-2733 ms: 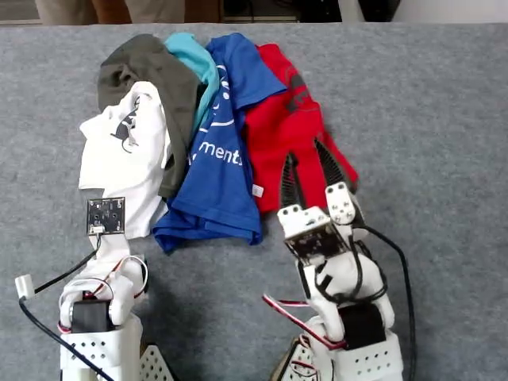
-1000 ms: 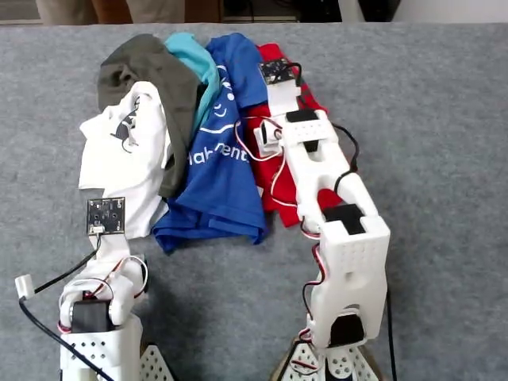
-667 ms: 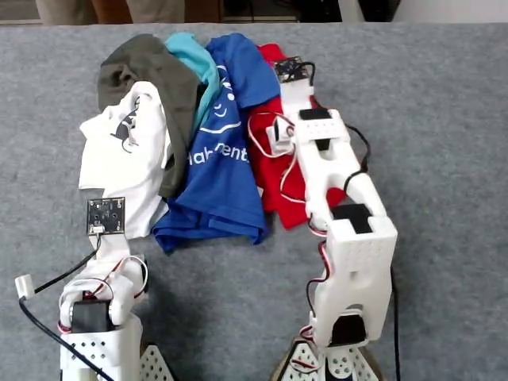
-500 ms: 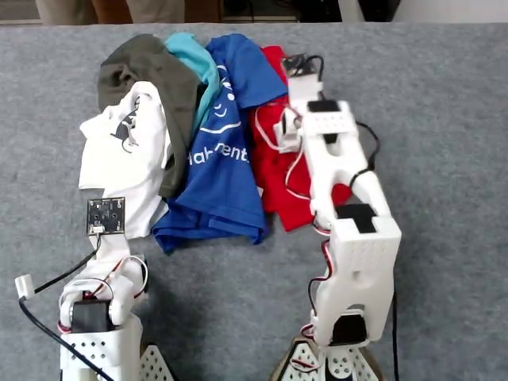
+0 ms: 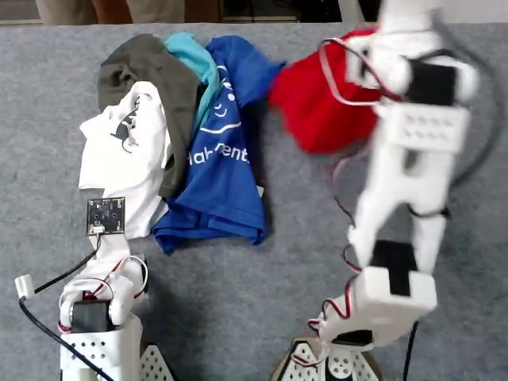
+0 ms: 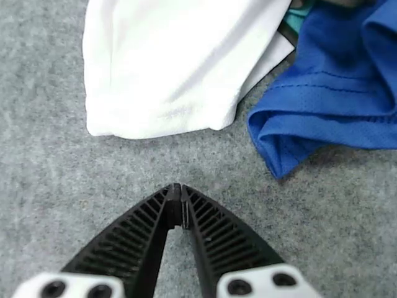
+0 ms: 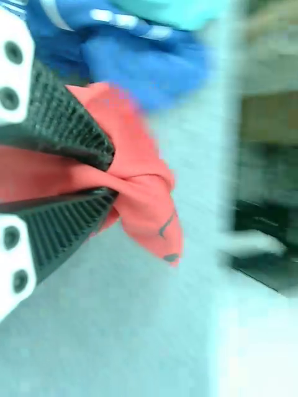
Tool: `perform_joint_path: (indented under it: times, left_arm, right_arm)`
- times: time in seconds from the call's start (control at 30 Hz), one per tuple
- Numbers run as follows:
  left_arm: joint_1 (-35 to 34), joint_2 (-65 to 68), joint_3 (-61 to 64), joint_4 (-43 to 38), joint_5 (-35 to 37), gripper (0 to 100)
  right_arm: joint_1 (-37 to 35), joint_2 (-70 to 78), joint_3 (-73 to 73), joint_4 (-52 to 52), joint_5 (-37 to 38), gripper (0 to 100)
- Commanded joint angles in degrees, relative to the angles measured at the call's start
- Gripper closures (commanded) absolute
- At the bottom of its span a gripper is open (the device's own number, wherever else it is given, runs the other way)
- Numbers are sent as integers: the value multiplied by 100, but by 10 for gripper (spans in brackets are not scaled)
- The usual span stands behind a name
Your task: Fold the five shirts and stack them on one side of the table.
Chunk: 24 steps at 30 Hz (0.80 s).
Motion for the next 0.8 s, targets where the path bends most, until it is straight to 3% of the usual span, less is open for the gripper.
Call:
perform_joint_path:
  times: [0.0, 0.37, 0.63, 0.77]
  left_arm:
    - [18, -40, 70, 18, 0, 981]
    - [18, -40, 70, 18, 0, 981]
    - [18, -40, 70, 18, 0, 981]
    - [18, -40, 70, 18, 0, 981]
  right_arm:
    - [505, -664, -963, -9, 70, 997]
    - [1692, -980, -1552, 114, 70, 997]
    - [1763, -479, 321, 1204, 88, 997]
    - [1771, -215, 1938, 905, 88, 997]
